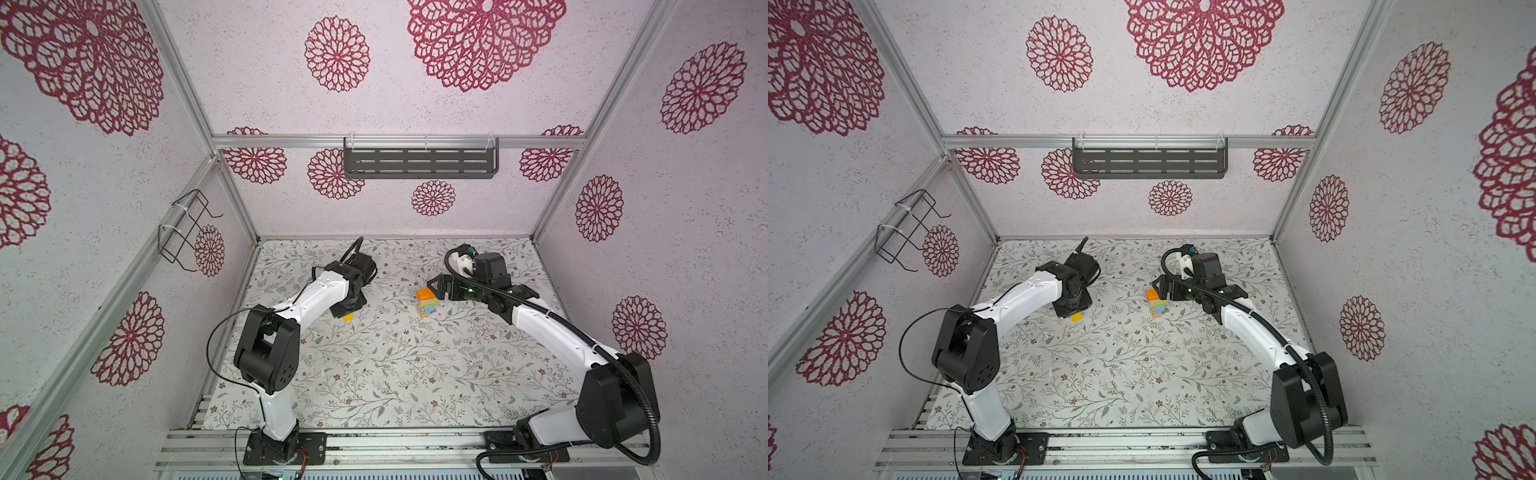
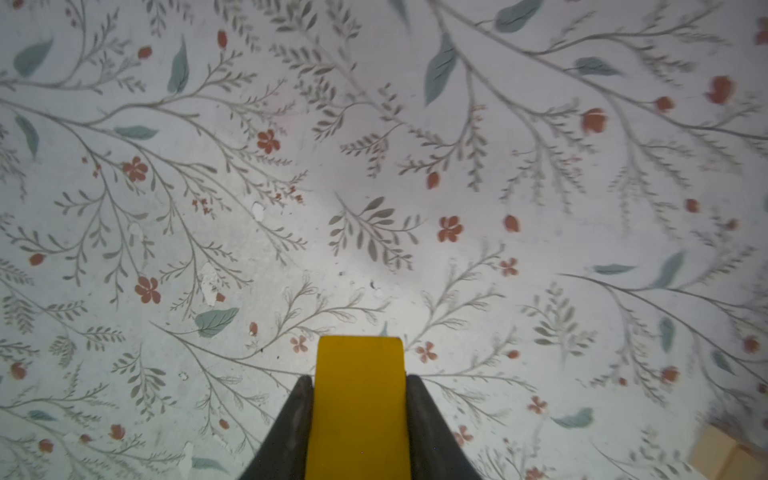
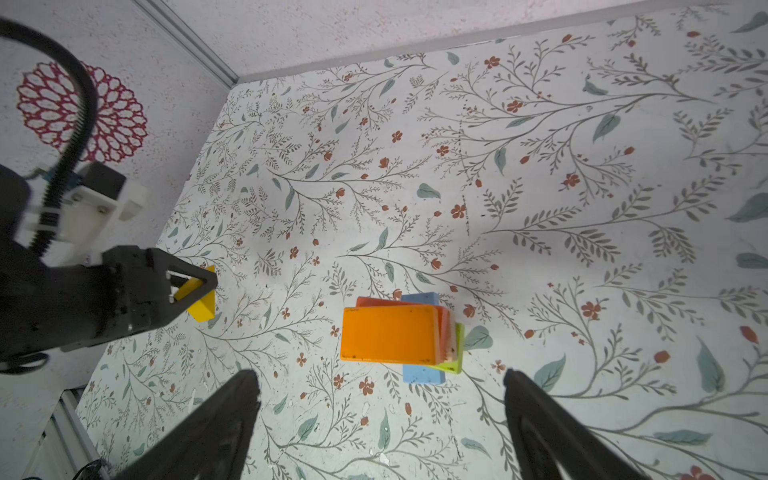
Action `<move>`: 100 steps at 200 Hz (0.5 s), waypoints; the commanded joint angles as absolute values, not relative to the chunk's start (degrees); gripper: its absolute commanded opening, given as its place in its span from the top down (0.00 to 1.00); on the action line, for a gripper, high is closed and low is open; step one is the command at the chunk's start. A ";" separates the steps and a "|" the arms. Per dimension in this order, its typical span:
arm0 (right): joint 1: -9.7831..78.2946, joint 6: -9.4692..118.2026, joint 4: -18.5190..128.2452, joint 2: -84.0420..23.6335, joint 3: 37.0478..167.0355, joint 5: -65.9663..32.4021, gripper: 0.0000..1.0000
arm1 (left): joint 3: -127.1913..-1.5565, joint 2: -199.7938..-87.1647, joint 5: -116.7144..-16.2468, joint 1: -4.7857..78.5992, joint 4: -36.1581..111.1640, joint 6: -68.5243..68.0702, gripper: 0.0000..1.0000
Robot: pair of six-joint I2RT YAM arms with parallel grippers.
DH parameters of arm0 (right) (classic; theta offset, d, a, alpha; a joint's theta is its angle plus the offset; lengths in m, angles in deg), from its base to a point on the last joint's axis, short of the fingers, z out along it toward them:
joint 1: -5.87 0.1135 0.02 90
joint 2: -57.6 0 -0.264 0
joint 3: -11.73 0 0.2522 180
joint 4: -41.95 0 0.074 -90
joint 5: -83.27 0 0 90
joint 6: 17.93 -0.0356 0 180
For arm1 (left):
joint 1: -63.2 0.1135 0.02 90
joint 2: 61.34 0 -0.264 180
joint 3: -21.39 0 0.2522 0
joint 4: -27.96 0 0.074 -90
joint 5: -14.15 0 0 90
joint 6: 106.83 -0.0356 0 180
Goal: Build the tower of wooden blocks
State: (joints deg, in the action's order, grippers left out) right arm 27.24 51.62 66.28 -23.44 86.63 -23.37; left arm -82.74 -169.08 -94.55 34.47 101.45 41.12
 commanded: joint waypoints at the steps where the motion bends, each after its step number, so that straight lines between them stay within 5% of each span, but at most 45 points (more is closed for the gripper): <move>1: 24.95 49.90 65.32 -20.24 86.43 -22.22 0.03 | -95.85 -173.19 -97.54 31.63 110.01 36.48 0.88; 49: 19.71 48.83 65.66 -16.23 83.44 -23.52 0.03 | -112.07 -182.04 -96.09 28.51 116.75 32.31 0.87; 100: 19.65 51.54 73.06 -12.39 82.08 -21.78 0.10 | -87.68 -173.31 -96.00 24.63 106.99 40.40 0.87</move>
State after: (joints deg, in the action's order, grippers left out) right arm 19.46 50.07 68.99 -15.61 82.42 -22.87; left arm -98.32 -178.22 -95.67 26.49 110.26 34.91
